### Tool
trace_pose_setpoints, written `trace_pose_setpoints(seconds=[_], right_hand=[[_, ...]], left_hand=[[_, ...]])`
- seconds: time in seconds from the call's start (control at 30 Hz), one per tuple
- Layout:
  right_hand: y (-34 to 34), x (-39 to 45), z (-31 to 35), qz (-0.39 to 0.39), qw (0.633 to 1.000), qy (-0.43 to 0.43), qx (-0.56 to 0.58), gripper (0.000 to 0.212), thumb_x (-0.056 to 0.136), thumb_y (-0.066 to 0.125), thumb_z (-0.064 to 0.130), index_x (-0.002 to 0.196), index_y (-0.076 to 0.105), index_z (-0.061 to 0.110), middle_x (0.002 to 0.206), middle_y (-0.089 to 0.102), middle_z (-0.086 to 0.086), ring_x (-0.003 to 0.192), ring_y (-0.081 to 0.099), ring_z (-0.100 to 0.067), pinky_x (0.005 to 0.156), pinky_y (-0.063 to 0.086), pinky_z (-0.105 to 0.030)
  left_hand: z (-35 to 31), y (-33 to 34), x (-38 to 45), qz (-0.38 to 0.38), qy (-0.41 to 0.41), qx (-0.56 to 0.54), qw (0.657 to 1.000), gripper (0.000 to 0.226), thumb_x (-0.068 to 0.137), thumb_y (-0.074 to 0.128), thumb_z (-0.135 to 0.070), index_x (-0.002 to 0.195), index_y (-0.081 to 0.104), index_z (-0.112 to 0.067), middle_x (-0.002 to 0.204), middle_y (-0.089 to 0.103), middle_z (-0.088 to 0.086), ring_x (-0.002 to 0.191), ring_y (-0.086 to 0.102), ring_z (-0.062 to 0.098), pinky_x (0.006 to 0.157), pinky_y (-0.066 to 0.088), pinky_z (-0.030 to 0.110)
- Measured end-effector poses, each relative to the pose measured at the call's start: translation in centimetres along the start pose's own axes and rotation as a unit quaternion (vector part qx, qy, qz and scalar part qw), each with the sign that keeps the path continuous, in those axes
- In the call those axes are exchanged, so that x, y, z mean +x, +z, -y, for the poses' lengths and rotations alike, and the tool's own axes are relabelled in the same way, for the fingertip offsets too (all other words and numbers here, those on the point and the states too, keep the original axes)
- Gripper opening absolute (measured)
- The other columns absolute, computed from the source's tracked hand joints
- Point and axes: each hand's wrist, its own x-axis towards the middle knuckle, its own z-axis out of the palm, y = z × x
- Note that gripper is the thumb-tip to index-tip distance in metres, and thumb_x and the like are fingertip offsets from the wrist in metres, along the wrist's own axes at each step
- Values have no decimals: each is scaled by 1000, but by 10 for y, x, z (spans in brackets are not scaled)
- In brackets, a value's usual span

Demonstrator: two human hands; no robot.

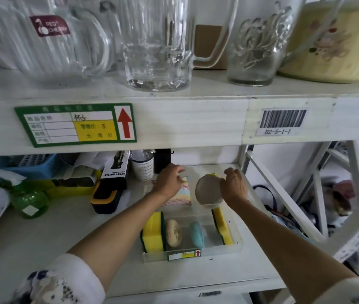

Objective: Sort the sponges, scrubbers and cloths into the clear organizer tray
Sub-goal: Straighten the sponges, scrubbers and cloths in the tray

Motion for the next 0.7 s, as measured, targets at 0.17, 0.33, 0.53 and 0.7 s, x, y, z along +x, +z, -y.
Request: trace_pose_setpoints(seconds=[0.17,0.33,0.53,0.7], right_hand=[[-1,-2,-25,49,997,-9,-65,33,96,49,25,117,60,4,123,54,-17,107,60,-37,88,51,-42],[6,-1,-24,54,996,-20,-67,30,97,44,23,113,62,6,117,56,-17,102,61,-37,84,51,-40],[10,8,-15,53,997,-38,-31,24,94,46,11,111,60,2,115,55,-18,103,59,-39,84,48,-40],[12,12,-14,60,997,-40,-28,27,92,47,7,115,61,1,118,55,-19,104,59,-39,87,49,-41]], left_hand=[[-40,37,6,85,8,41,996,43,88,47,-4,131,52,-3,132,55,23,123,52,36,103,42,38],[-51,54,4,102,-40,107,988,33,87,49,-6,119,52,1,124,60,25,115,56,40,91,44,41],[-48,58,0,78,-68,105,989,34,85,50,-1,119,51,4,123,60,26,116,55,40,91,44,41],[-58,56,-5,73,-66,101,990,37,86,50,3,122,52,5,124,61,26,115,58,40,91,47,41]])
